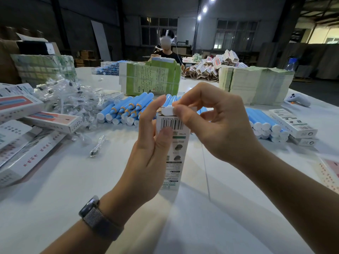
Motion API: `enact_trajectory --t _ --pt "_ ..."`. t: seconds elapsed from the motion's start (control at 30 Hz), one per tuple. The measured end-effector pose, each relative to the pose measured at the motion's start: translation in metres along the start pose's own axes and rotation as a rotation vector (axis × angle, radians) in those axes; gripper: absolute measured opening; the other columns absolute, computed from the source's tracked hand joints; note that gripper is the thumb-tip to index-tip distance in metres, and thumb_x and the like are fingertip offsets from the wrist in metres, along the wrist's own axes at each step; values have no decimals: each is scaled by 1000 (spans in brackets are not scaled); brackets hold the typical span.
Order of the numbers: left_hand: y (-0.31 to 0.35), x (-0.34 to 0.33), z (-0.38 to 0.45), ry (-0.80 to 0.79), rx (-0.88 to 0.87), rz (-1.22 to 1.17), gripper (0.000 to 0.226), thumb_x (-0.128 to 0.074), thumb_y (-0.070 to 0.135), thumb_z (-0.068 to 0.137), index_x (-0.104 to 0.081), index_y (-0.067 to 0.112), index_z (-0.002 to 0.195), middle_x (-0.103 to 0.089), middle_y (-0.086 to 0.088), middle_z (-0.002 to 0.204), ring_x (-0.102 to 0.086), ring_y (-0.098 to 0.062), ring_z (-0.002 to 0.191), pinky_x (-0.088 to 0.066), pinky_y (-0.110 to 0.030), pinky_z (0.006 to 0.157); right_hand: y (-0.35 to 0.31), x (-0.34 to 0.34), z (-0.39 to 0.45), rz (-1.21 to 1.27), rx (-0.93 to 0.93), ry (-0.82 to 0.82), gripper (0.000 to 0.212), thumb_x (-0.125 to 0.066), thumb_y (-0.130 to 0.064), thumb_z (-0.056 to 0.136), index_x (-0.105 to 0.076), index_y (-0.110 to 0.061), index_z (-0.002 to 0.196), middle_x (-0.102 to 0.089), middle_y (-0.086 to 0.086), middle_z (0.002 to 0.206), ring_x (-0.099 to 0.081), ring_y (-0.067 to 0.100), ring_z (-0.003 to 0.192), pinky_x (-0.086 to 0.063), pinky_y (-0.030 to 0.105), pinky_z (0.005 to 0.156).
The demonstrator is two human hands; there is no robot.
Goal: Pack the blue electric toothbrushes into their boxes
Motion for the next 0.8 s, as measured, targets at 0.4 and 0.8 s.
enact_trajectory --t 0.4,0.8 --pt "3 0 -1 81 -34 65 24 -36 36 104 -43 49 123 -65 15 114 -66 -20 95 -57 -52 81 -5 1 -1 73 -31 -104 10 -69 -13 88 -67 -19 80 -73 -5 93 -68 17 86 -57 40 59" --pt "2 8 4 165 -69 7 22 -38 31 104 -48 50 107 -56 -11 113 -59 -39 93 -52 -51 78 2 -14 -12 197 -73 -161 24 -65 -8 93 -69 -25 108 -67 -8 123 -61 2 118 -55 26 85"
Point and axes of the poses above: each hand's wrist, its own z-axis towards the middle knuckle, its own x-axis out of the back of the hand, y = z × x, the point moved 3 cm from there along z, towards the middle knuckle
